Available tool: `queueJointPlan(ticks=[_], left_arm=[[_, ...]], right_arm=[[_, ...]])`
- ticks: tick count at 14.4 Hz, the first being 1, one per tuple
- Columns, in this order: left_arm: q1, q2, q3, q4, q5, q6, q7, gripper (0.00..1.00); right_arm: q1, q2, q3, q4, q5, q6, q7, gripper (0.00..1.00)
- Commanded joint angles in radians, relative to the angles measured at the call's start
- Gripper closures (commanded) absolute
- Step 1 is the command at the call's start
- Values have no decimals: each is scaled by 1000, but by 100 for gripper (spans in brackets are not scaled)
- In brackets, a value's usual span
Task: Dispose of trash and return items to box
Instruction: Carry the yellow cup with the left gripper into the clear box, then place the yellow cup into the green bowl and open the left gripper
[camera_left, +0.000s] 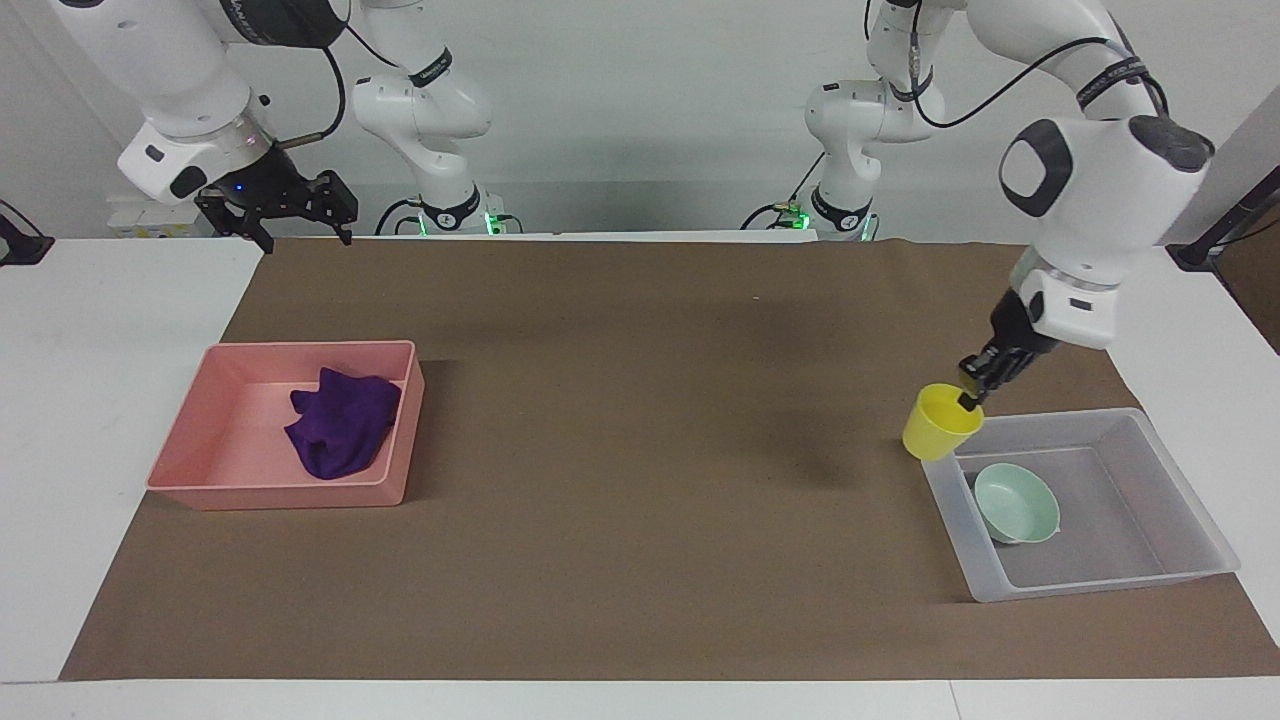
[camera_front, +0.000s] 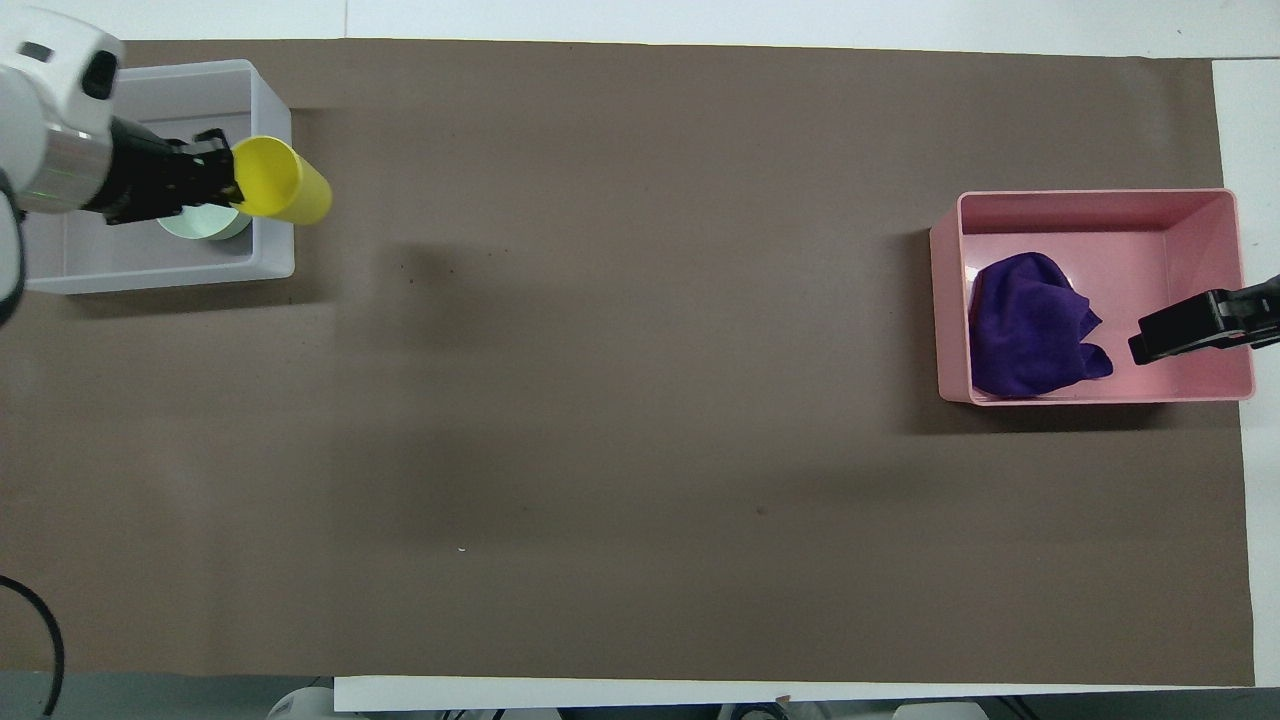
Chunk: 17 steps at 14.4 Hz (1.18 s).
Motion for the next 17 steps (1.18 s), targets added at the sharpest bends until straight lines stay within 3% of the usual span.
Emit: queueJointPlan(ticks=[1,7,11,12,13,15,17], left_arm=[[74,112,-9,95,53,4,44,100],[123,156,-9,-33,85,97,62,100],[118,232,-9,-30,34,131,62,100],[117,232,-9,-38,37,139,64,85],[117,232,-9,-26,37,125,64,33],[117,227,-7,12,40,82,59,21],[115,206,-9,78,69,7,61,18]], right_arm=[[-6,6,1,8,-7,-3,-7,1],[-5,-3,-1,0,1,-11,-16,1],[-34,-3,-7,-14,80,15,-9,1],[-34,-3,-7,-15,80,32,-9,1],[-31,-5,-7,-18,79,40,-9,1],[-26,-23,-8,-61,60,91,-9,2],[-20,-45,-7,-109,45,125,-9,2]])
